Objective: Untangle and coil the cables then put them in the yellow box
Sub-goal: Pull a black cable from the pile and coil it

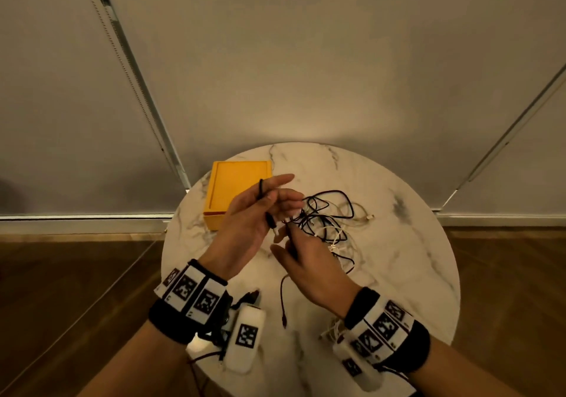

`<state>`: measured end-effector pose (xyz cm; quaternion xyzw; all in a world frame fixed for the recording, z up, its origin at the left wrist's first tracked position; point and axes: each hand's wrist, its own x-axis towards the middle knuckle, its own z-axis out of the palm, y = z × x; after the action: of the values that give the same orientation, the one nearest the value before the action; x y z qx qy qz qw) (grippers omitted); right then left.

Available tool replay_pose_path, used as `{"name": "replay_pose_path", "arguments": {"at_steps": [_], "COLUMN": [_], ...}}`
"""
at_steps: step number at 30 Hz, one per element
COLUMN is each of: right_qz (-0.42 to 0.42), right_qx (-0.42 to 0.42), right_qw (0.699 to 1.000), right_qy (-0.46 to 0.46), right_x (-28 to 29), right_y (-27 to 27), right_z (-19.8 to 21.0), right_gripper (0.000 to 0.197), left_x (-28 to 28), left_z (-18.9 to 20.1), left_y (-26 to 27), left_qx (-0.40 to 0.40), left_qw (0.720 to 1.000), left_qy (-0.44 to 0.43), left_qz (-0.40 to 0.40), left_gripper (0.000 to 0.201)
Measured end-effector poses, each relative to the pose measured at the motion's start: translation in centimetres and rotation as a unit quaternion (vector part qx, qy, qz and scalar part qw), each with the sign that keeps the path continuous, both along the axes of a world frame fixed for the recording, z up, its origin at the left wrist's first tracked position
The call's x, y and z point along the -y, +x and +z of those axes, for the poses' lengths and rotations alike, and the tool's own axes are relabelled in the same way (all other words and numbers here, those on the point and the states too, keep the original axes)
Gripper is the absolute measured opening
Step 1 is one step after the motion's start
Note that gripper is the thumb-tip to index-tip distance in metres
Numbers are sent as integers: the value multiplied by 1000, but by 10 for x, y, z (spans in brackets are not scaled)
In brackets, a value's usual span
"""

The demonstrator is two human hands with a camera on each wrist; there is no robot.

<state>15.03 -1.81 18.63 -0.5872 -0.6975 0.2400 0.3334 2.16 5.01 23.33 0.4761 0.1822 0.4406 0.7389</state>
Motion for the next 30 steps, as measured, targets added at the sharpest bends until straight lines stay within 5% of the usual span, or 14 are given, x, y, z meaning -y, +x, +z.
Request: {"name": "replay_pose_path", "arguments": {"at_steps": [4,10,12,14,17,22,25,30], "right_qz": [47,72,95,101,73,99,41,13], "right_qx": [6,-118,-112,-92,-83,-116,-168,-255], "right_qw": [998,978,976,983,993,987,983,961], "right_qy": [-31,-153,-158,-126,-43,-59,-55,-105], "right_x": [11,24,28,30,26,24,26,27], "right_y": [-10,-7,-7,-1,16,25,22,10], "right_z": [2,3,4,5,13,17,6,-16], "right_gripper": [11,17,15,15,17,12,9,7], "left_x": [0,7,7,8,14,37,51,67], "left_z": [-6,-23,-27,-35,-49,-57,-67,-79], "left_y": [-7,-15,-17,-19,-23,-28,-29,-27], "left_qx": [38,43,-61,-207,-310,-260,-169,-163], "left_qw": [996,995,994,964,927,952,969,966], "left_qy": [-75,-68,26,144,210,46,-51,-165], "left_qz": [41,65,85,87,5,-154,-173,-115], "left_gripper": [35,33,28,30,40,18,26,47]}}
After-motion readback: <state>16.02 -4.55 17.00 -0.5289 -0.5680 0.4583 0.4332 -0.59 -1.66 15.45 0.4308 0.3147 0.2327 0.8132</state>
